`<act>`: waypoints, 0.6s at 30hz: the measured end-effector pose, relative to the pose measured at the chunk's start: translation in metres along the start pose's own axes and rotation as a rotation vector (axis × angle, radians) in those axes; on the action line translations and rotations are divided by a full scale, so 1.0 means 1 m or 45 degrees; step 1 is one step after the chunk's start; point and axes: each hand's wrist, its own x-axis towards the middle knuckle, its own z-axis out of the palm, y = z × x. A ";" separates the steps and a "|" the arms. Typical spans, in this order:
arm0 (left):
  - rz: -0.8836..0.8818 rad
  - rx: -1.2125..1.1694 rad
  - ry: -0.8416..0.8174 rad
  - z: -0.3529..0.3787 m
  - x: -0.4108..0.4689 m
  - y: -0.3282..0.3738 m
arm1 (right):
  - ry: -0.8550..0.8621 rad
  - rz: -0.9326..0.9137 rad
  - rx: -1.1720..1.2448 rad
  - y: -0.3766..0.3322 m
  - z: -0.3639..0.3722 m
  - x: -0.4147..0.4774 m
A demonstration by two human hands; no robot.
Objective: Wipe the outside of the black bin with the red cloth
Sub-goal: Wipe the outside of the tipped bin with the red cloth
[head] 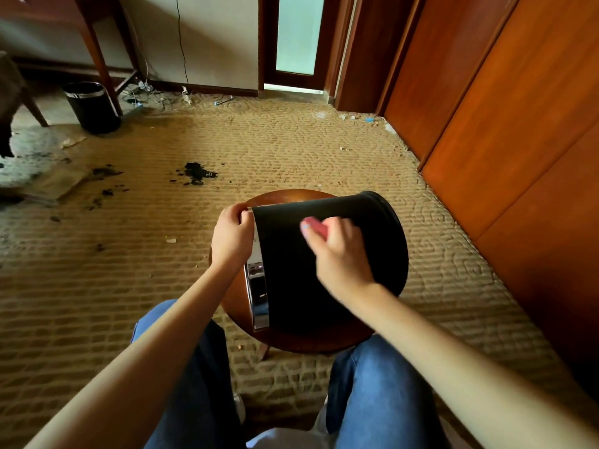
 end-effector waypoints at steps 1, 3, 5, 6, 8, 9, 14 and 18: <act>0.001 -0.012 0.011 0.000 -0.001 -0.001 | 0.015 -0.069 0.077 -0.018 0.005 0.000; 0.014 -0.015 0.017 -0.001 -0.002 -0.003 | 0.014 -0.168 0.120 -0.040 0.006 0.001; 0.015 -0.002 0.016 -0.001 -0.005 -0.006 | 0.031 -0.343 0.135 -0.034 0.001 0.003; 0.023 0.025 0.014 -0.002 -0.007 -0.007 | 0.008 -0.415 0.162 -0.022 -0.006 0.006; 0.040 0.085 0.012 -0.002 -0.012 -0.007 | -0.062 -0.348 0.155 0.010 -0.019 0.012; 0.047 0.089 0.016 -0.003 -0.016 -0.009 | -0.069 -0.243 0.128 0.033 -0.023 0.014; 0.130 0.033 0.046 0.001 -0.030 -0.015 | -0.151 0.242 -0.218 0.111 -0.044 0.016; 0.151 0.078 0.062 0.000 -0.034 -0.015 | -0.170 0.130 -0.347 0.048 -0.029 0.024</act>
